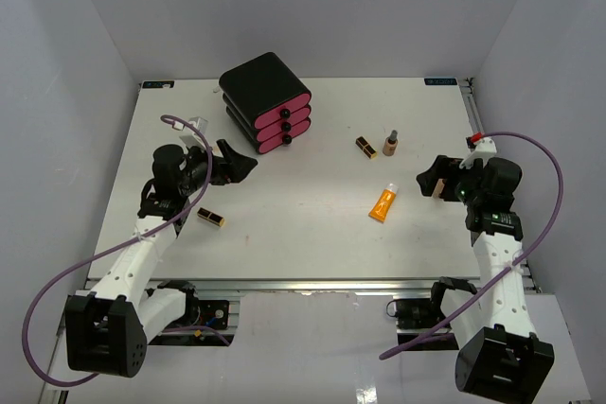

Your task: Organize the makeup

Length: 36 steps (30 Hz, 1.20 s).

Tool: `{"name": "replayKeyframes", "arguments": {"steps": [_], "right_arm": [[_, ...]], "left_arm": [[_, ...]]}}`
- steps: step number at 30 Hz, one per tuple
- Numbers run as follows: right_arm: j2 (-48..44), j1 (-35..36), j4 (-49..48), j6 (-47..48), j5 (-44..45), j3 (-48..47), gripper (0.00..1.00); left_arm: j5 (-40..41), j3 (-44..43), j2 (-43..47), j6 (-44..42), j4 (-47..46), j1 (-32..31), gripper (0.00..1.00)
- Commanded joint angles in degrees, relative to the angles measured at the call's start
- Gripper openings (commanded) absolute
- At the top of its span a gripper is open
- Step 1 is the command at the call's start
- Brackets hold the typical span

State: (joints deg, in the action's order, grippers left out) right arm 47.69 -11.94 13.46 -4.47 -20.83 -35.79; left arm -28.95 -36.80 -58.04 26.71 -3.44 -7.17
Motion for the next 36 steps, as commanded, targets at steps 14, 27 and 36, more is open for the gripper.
{"name": "replayKeyframes", "arguments": {"steps": [14, 27, 36], "right_arm": [[-4.06, -0.27, 4.16, 25.82, -28.76, 1.57, 0.9], [-4.3, -0.71, 4.91, 25.36, -26.08, 0.55, 0.9], [-4.45, -0.79, 4.83, 24.86, -25.42, 0.46, 0.9]], "left_arm": [[25.12, -17.58, -6.15, 6.55, 12.91, -19.92, 0.94], [64.79, -56.36, -42.14, 13.99, 37.74, -33.63, 0.88], [75.29, -68.13, -52.28, 16.79, 42.04, -33.45, 0.78]]}}
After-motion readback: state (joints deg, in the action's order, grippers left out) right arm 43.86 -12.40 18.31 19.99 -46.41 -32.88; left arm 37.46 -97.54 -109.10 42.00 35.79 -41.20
